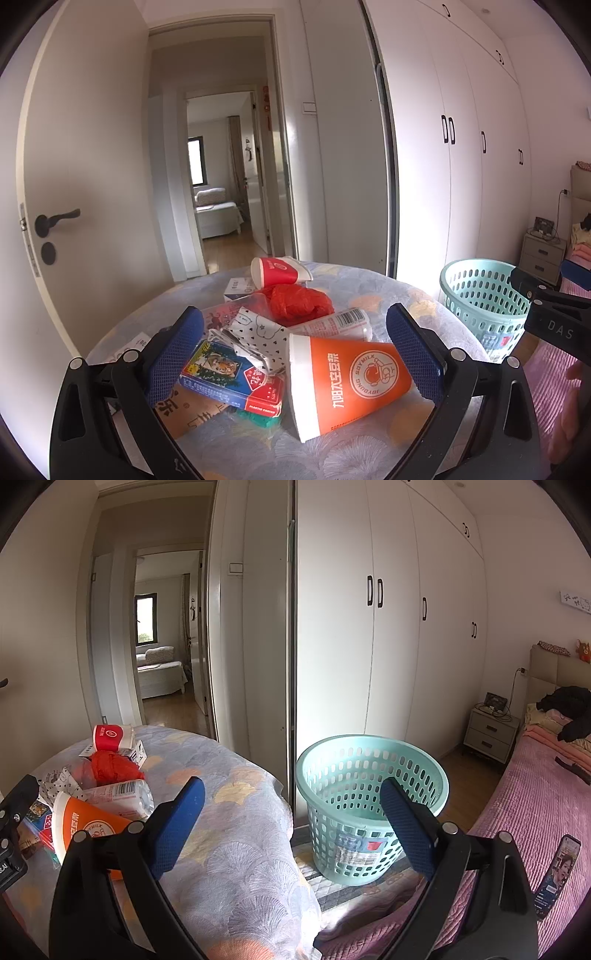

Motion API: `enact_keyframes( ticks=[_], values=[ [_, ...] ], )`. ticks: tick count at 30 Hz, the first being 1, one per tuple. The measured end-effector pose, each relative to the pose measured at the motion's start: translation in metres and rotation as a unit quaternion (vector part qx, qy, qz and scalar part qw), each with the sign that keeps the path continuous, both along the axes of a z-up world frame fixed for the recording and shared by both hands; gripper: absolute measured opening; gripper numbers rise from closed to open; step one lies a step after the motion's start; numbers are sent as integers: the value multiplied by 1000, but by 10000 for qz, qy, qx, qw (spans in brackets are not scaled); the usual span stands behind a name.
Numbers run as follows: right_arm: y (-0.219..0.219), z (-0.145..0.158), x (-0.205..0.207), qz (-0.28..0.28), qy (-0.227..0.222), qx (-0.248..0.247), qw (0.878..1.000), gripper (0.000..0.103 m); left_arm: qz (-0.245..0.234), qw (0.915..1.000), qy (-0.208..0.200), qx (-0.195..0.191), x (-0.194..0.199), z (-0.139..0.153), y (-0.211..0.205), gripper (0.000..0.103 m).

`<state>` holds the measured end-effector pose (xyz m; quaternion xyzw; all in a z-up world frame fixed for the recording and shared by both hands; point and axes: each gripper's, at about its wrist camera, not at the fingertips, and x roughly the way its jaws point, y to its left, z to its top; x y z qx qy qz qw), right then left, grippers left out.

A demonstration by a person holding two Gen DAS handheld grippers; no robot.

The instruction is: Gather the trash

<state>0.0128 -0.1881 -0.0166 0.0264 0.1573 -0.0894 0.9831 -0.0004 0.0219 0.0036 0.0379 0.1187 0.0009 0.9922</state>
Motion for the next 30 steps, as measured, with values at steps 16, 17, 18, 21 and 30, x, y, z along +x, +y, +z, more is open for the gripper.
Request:
enact_keyframes(
  ticks=[16,17,18,21,30],
  values=[
    [35,-3,9,1198,191,-181,9924,83,-196,9966,783,-172,7,-2,67,96],
    [41,-4,9,1347,201,-208,9905,83,-85,9966,816,-104,7,-2,76,96],
    [46,-5,11,1501,230,-197,9882,83,71,9964,845,37,7,-2,89,96],
    [63,-9,21,1885,366,-182,9812,78,431,9938,972,338,7,-5,119,96],
    [89,-17,67,2931,946,55,9514,71,59,9830,1743,-579,40,-29,218,96]
  ],
)
